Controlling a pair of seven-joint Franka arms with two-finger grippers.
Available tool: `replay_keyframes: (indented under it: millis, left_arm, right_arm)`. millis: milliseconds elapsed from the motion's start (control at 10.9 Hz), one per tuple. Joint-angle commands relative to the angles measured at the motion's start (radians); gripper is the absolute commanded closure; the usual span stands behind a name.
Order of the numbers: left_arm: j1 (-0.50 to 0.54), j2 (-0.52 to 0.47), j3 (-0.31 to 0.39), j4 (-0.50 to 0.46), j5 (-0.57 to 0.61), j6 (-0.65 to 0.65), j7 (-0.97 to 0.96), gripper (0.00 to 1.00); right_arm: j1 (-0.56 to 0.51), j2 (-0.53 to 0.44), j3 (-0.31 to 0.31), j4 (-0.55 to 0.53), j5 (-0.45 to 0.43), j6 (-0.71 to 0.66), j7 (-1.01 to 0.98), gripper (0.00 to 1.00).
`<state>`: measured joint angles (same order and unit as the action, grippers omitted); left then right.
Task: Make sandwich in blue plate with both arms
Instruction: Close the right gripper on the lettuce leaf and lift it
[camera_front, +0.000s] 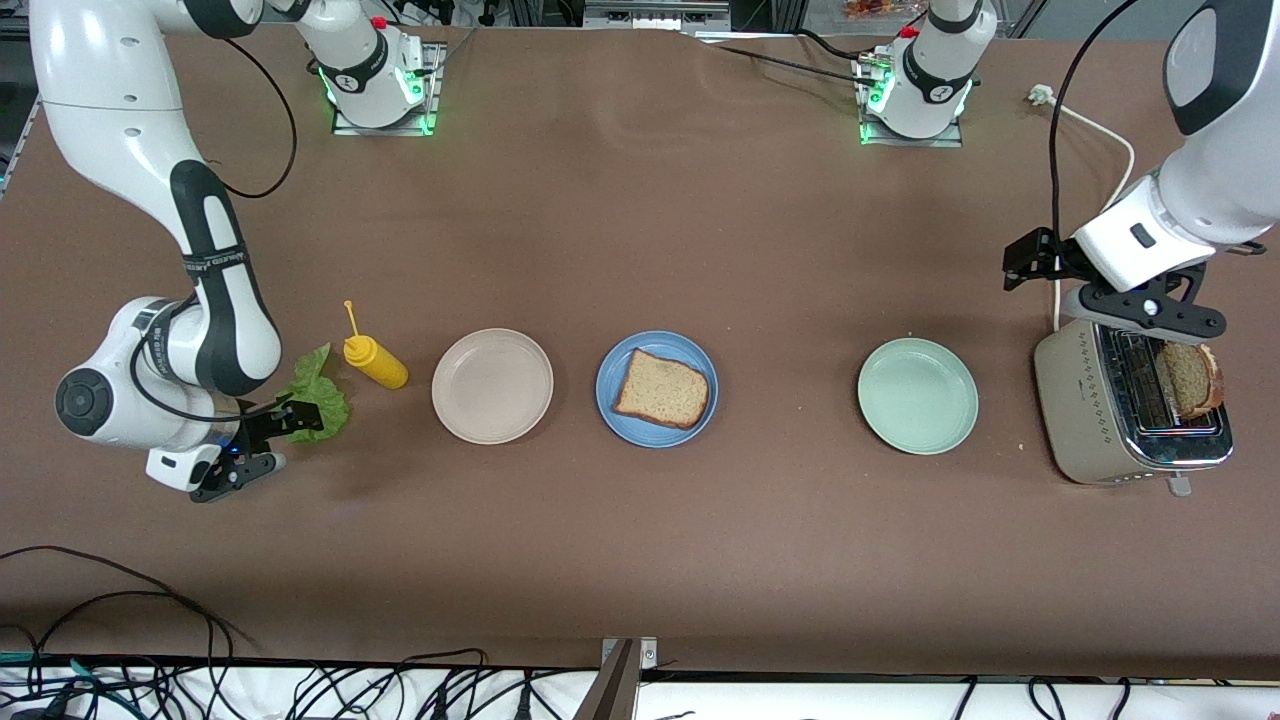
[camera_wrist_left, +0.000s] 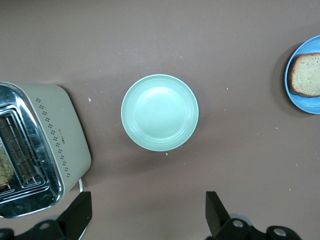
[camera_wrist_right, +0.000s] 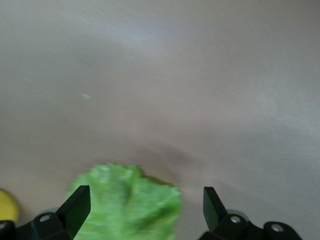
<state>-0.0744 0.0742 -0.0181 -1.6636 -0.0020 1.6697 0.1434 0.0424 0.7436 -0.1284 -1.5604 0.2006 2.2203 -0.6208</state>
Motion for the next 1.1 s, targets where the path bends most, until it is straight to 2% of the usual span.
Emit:
replay_keyframes:
  millis: [0, 184, 276, 367, 643, 735, 919, 1011]
  left_arm:
    - [0.015, -0.06, -0.017, 0.005, 0.036, -0.013, -0.018, 0.0]
    - [0.018, -0.059, 0.007, 0.015, 0.037, -0.021, -0.013, 0.0]
    - [0.019, -0.053, 0.015, 0.036, 0.039, -0.036, -0.013, 0.0]
    - [0.021, -0.053, 0.014, 0.041, 0.04, -0.045, -0.015, 0.0]
    - [0.027, -0.051, 0.014, 0.047, 0.042, -0.062, -0.008, 0.0]
    - [0.028, -0.048, 0.014, 0.05, 0.04, -0.062, -0.008, 0.0]
    - [0.027, -0.044, 0.012, 0.051, 0.037, -0.062, -0.011, 0.0]
    - [0.028, -0.044, 0.012, 0.051, 0.037, -0.062, -0.007, 0.0]
  right_arm:
    - [-0.026, 0.013, 0.013, -0.053, 0.017, 0.094, -0.073, 0.0]
    - [-0.024, 0.013, 0.024, -0.05, 0.02, 0.09, -0.056, 0.0]
    - [-0.024, 0.007, 0.035, -0.044, 0.02, 0.061, -0.025, 0.04]
    - [-0.024, 0.007, 0.036, -0.035, 0.02, 0.027, -0.019, 0.18]
    - [-0.024, 0.007, 0.046, -0.033, 0.02, -0.004, 0.001, 0.85]
    - [-0.024, 0.007, 0.046, -0.033, 0.017, -0.017, -0.01, 1.0]
    - [-0.024, -0.003, 0.047, -0.023, 0.014, -0.057, -0.008, 1.0]
    - [-0.024, -0.015, 0.049, 0.002, 0.014, -0.12, -0.004, 1.0]
